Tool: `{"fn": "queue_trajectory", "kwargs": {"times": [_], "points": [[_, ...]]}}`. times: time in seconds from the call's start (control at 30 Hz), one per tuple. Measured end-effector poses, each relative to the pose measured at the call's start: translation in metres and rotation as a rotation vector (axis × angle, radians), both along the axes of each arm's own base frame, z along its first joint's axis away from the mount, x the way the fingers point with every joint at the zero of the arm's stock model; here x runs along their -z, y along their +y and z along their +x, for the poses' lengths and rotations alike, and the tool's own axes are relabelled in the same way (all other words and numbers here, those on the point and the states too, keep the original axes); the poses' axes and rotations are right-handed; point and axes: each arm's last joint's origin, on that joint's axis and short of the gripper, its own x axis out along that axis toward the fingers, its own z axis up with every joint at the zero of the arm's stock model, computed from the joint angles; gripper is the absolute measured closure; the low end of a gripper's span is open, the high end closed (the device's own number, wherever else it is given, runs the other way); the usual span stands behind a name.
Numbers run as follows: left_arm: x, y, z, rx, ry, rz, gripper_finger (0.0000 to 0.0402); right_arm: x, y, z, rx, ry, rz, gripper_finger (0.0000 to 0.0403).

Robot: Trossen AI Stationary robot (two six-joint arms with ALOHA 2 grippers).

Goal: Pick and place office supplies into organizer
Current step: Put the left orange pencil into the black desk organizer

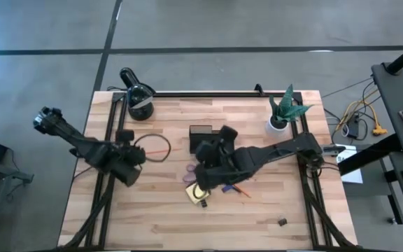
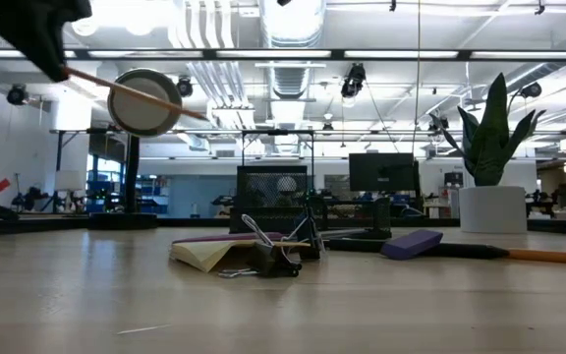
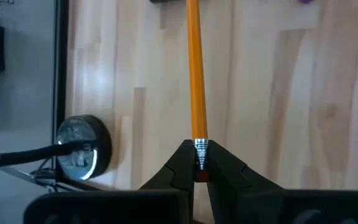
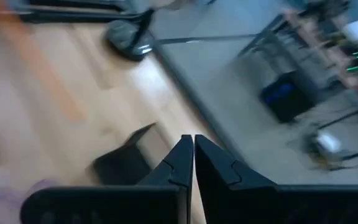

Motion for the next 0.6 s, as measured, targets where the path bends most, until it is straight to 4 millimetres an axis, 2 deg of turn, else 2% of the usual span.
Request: {"fn": "queue_trajectory", "kwargs": {"times": [0.13, 0.23, 0.4, 0.6], "points": [[-0.009, 0.019, 0.008, -0.032, 0.021, -0.009, 0.0397, 0.002, 0.019, -0.008, -0.108, 0.056, 0.244, 0.0394], [-0.016, 0.032, 0.016, -0.009, 0.062, -0.018, 0.0397, 0.007, 0.036, -0.012, -0.169, 0.095, 0.363, 0.0394], [-0.026, 0.056, 0.038, 0.044, 0.159, 0.006, 0.0397, 0.015, 0.060, -0.024, -0.181, 0.107, 0.469, 0.0394], [-0.041, 0.080, 0.072, 0.139, 0.250, 0.057, 0.0397, 0.043, 0.085, -0.047, -0.070, 0.139, 0.514, 0.0394]]}}
